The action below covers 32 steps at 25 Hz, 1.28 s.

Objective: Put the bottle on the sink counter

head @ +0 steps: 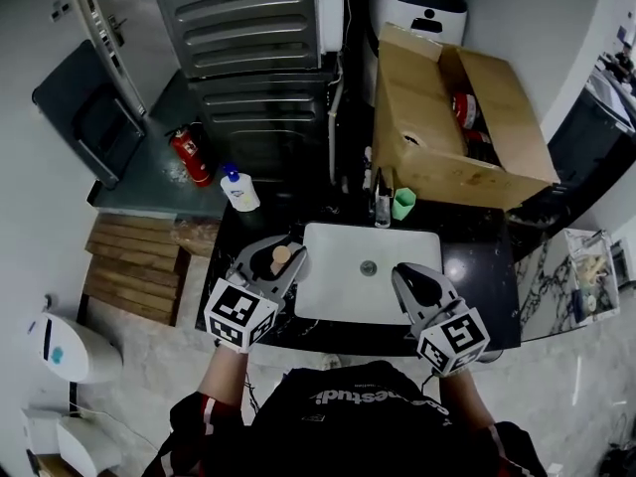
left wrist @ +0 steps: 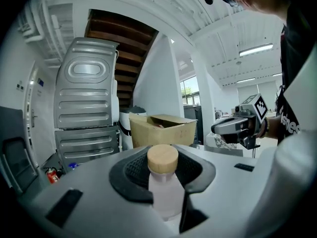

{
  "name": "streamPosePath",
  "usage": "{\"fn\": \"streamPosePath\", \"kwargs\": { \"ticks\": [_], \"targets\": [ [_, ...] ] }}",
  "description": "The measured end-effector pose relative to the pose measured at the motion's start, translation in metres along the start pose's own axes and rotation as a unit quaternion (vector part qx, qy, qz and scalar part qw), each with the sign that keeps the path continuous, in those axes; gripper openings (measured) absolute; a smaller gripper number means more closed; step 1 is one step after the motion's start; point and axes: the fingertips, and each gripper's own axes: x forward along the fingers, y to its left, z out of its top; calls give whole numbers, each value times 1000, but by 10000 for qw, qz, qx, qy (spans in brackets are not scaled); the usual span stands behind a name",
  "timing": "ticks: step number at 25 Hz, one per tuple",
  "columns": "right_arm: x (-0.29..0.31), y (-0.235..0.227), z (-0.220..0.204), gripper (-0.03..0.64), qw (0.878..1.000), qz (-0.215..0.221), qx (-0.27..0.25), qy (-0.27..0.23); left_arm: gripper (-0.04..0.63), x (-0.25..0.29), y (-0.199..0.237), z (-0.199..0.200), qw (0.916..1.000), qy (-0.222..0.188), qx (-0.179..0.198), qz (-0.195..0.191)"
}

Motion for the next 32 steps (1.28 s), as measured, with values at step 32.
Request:
{"fn": "streamPosePath", "kwargs": {
  "ticks": [32],
  "targets": [
    [220,-66,-106,60,9954,568,41,775,118,186,200,-200,9941,533,-449,830]
  ]
}}
